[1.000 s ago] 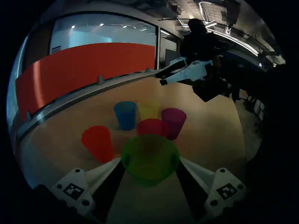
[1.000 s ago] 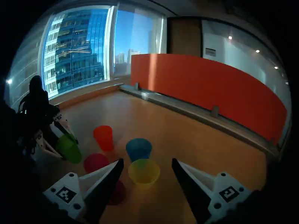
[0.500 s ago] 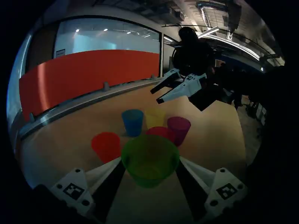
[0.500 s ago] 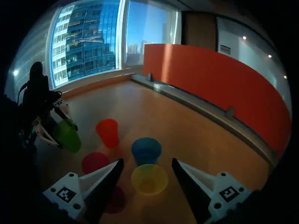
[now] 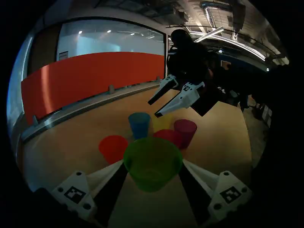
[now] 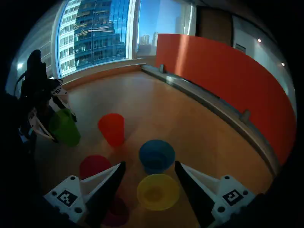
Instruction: Pour water
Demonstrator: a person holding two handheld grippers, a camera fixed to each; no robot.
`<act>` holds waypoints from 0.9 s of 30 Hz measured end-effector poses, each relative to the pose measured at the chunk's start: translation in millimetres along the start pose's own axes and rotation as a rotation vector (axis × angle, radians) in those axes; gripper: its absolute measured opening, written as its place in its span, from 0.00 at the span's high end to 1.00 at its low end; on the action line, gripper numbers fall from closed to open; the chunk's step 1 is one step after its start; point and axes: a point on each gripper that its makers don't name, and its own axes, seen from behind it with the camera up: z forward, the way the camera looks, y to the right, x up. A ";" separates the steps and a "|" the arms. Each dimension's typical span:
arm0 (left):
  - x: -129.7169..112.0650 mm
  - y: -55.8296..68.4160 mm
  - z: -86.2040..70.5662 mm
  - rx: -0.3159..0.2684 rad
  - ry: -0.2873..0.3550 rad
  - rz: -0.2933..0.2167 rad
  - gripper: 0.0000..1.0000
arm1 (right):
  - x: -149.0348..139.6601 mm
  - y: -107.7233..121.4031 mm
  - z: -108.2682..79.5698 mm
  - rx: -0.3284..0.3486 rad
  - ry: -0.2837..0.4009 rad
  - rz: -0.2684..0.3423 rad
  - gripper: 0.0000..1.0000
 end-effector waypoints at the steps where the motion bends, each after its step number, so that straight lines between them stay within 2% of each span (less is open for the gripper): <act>1: -0.1 -0.3 -0.1 0.000 0.000 0.000 0.13 | -0.9 0.7 2.7 0.000 -0.007 0.000 0.00; 13: -5.9 -5.1 -0.5 0.004 -0.006 -0.009 0.13 | -10.4 8.9 28.3 0.004 -0.065 0.008 0.00; 27: -11.7 -8.8 0.9 0.007 -0.016 -0.018 0.13 | -16.9 17.7 49.4 0.001 -0.106 0.027 0.00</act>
